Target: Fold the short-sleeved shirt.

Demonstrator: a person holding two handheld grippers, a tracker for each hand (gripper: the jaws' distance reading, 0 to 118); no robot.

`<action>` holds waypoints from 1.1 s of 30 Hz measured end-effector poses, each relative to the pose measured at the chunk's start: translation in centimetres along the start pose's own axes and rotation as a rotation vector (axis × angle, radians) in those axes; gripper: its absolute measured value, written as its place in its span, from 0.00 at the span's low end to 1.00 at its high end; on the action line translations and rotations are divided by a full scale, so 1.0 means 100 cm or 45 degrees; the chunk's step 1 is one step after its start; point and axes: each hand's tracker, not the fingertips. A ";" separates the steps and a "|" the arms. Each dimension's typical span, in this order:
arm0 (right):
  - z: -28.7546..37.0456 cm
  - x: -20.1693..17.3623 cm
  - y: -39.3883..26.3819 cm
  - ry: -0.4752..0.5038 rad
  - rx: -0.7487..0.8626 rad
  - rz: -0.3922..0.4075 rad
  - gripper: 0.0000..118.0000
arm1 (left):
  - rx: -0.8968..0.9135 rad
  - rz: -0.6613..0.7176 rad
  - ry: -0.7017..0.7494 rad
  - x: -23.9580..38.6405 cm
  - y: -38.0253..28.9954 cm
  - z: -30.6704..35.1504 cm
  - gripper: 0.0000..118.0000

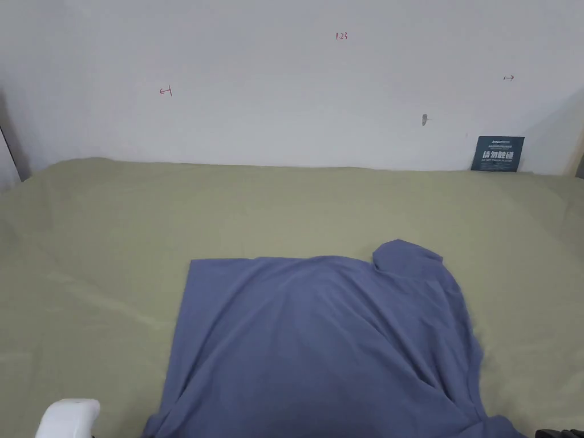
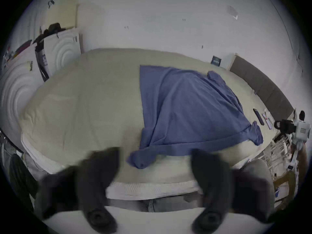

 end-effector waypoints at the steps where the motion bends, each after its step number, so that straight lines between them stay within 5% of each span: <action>1: -0.005 0.003 0.000 -0.006 -0.013 -0.010 0.00 | -0.006 -0.011 -0.031 -0.001 -0.001 -0.009 0.84; 4: -0.017 0.013 0.000 -0.020 -0.056 -0.081 0.11 | -0.075 -0.052 -0.004 -0.001 -0.003 -0.037 0.77; 5: -0.021 0.016 0.000 -0.012 -0.069 -0.119 0.28 | -0.099 -0.074 0.009 -0.002 -0.004 -0.046 0.61; 6: -0.027 0.022 -0.002 -0.008 -0.089 -0.146 0.60 | -0.119 -0.097 0.013 0.002 -0.005 -0.052 0.19; 7: -0.032 0.025 -0.002 -0.026 -0.113 -0.165 0.80 | -0.141 -0.106 0.001 0.005 -0.005 -0.055 0.09; 8: -0.037 0.028 -0.002 -0.061 -0.145 -0.178 0.85 | -0.153 -0.108 -0.014 0.002 -0.005 -0.061 0.09; 14: -0.059 0.032 -0.007 -0.026 -0.268 -0.107 0.80 | -0.072 0.015 -0.067 -0.017 -0.005 -0.067 0.09; 15: -0.065 0.033 -0.009 -0.016 -0.276 -0.094 0.66 | -0.053 0.010 -0.076 -0.023 -0.006 -0.067 0.09; 17: -0.076 0.032 -0.013 -0.026 -0.303 -0.043 0.17 | -0.049 0.005 -0.080 -0.026 -0.003 -0.068 0.09; 18: -0.081 0.030 -0.015 -0.037 -0.322 0.002 0.06 | -0.054 0.004 -0.081 -0.028 -0.002 -0.070 0.09; 33: -0.038 -0.003 0.036 0.005 -0.037 0.190 0.04 | 0.049 0.019 -0.106 -0.014 0.029 -0.032 0.09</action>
